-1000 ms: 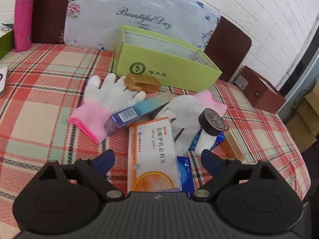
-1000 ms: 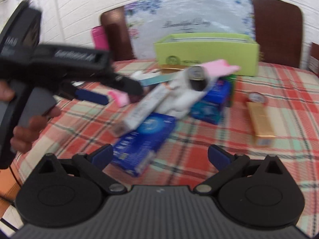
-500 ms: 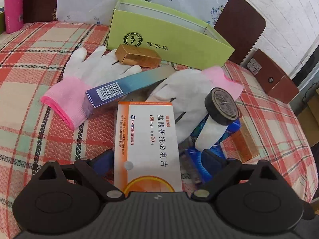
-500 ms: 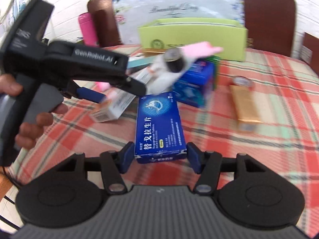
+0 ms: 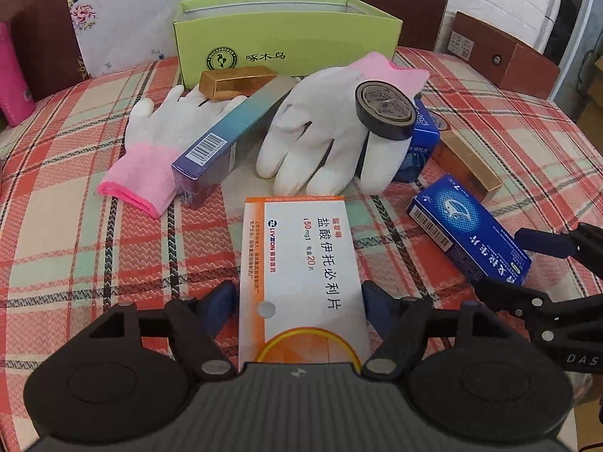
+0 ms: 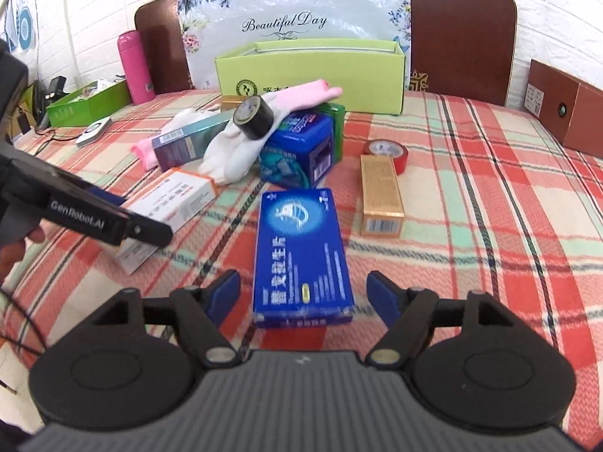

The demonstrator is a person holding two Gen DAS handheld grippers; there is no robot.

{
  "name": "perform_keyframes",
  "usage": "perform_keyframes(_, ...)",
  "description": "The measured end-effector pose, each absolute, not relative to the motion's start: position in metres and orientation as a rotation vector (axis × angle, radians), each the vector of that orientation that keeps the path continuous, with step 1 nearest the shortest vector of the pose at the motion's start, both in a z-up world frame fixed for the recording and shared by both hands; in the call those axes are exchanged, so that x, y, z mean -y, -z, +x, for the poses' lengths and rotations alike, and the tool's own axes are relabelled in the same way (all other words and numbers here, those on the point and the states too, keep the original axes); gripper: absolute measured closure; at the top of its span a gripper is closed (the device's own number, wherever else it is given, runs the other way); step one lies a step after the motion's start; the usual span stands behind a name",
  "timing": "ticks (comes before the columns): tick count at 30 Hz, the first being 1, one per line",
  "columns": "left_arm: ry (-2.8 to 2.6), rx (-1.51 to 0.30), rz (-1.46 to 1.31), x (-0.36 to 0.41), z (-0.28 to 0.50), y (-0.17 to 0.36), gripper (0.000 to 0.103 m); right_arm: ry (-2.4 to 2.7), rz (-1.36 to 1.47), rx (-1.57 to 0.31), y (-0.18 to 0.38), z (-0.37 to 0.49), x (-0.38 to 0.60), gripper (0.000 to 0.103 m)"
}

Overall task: Organize objects
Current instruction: 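Grasp white-orange medicine box with left gripper while right grasps blue medicine box, then place both medicine boxes into the lime-green box and release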

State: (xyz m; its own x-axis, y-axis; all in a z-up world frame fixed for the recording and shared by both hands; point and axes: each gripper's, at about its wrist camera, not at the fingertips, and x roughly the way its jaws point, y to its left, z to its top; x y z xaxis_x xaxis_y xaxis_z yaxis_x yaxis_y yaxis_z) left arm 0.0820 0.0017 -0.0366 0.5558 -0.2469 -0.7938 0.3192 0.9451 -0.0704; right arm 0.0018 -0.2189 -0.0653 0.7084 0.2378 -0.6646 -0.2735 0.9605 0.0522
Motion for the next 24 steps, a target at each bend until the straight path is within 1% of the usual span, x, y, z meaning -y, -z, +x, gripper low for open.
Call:
perform_keyframes(2, 0.32, -0.923, 0.088, 0.002, 0.087, 0.038, 0.022, -0.278, -0.05, -0.732, 0.066, 0.009, 0.216, 0.029)
perform_keyframes(8, 0.3, -0.919, 0.106, 0.009, 0.089, 0.038, 0.021, -0.281, -0.078, -0.734, 0.071, 0.021, 0.208, 0.029)
perform_keyframes(10, 0.293, -0.915, 0.099, 0.009, 0.089, 0.039, 0.02, -0.277, -0.076, -0.748, 0.075, 0.024, 0.206, 0.033)
perform_keyframes(12, 0.29, -0.908, 0.108, 0.011, 0.088, 0.039, 0.019, -0.278, -0.073, -0.737, 0.077, 0.022, 0.207, 0.044)
perform_keyframes(13, 0.29, -0.904, 0.112, 0.012, 0.088, 0.04, 0.019, -0.282, -0.069, -0.736, 0.076, 0.021, 0.208, 0.047)
perform_keyframes(14, 0.291, -0.899, 0.115, 0.012, 0.087, 0.04, 0.019, -0.285, -0.065, -0.739, 0.075, 0.02, 0.209, 0.047)
perform_keyframes(15, 0.295, -0.895, 0.116, 0.012, 0.087, 0.04, 0.02, -0.288, -0.063, -0.742, 0.074, 0.019, 0.21, 0.047)
perform_keyframes(17, 0.304, -0.884, 0.119, 0.011, 0.085, 0.038, 0.032, -0.297, -0.058, -0.749, 0.072, 0.017, 0.212, 0.047)
perform_keyframes(18, 0.304, -0.881, 0.122, 0.01, 0.084, 0.036, 0.034, -0.305, -0.046, -0.752, 0.07, 0.016, 0.214, 0.047)
perform_keyframes(24, 0.366, -0.84, 0.075, -0.006, 0.07, 0.01, 0.034, -0.376, 0.073, -0.724, 0.043, 0.004, 0.234, 0.047)
